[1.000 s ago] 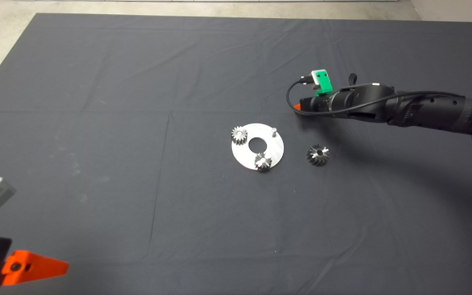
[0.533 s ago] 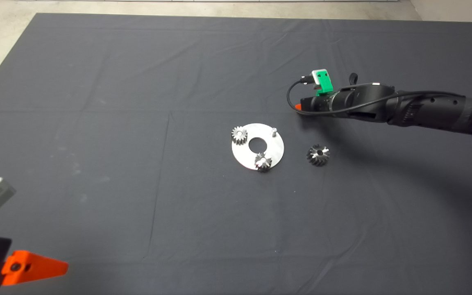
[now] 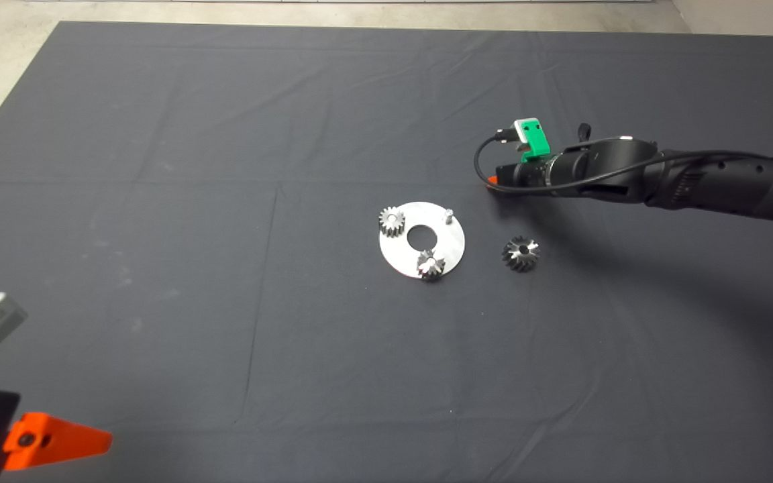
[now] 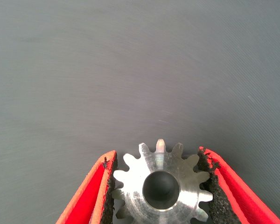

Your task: Remove an incorrectly installed larger gear and replace it with the correct smaller gear

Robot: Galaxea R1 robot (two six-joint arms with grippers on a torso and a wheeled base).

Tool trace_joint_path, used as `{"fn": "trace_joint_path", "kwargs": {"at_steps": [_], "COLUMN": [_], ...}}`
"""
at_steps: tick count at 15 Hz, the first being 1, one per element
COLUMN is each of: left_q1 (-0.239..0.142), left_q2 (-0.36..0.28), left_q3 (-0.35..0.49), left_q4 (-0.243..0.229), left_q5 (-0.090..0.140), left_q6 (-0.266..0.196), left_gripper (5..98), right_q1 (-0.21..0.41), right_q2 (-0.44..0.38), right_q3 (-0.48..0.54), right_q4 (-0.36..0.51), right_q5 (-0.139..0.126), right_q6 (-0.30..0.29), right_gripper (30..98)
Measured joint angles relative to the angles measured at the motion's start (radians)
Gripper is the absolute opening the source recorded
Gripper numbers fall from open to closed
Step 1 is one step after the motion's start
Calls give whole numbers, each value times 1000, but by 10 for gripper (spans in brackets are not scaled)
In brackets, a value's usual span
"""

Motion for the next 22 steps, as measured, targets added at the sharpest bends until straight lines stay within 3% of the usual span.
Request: {"fn": "trace_joint_path", "kwargs": {"at_steps": [5,8,11,20,22], "left_q1": [0,0,2,5,23], "left_q2": [3,3,-1,-16,-17], "left_q3": [0,0,0,1,1], "left_q4": [0,0,0,0,0], "left_q5": [1,0,1,6,11], "left_q6": [0,0,0,0,0], "left_gripper": [981,981,981,981,981], "right_q1": [80,82,82,78,74], "right_q2": [9,15,69,78,78], "right_q3": [96,176,191,294,299], "right_q4": [91,114,123,131,130], "right_q5": [-6,-50,-94,-105,-128], "right_q6": [-35,-36,-37,-35,-36], "right_gripper": [427,427,427,426,426]}}
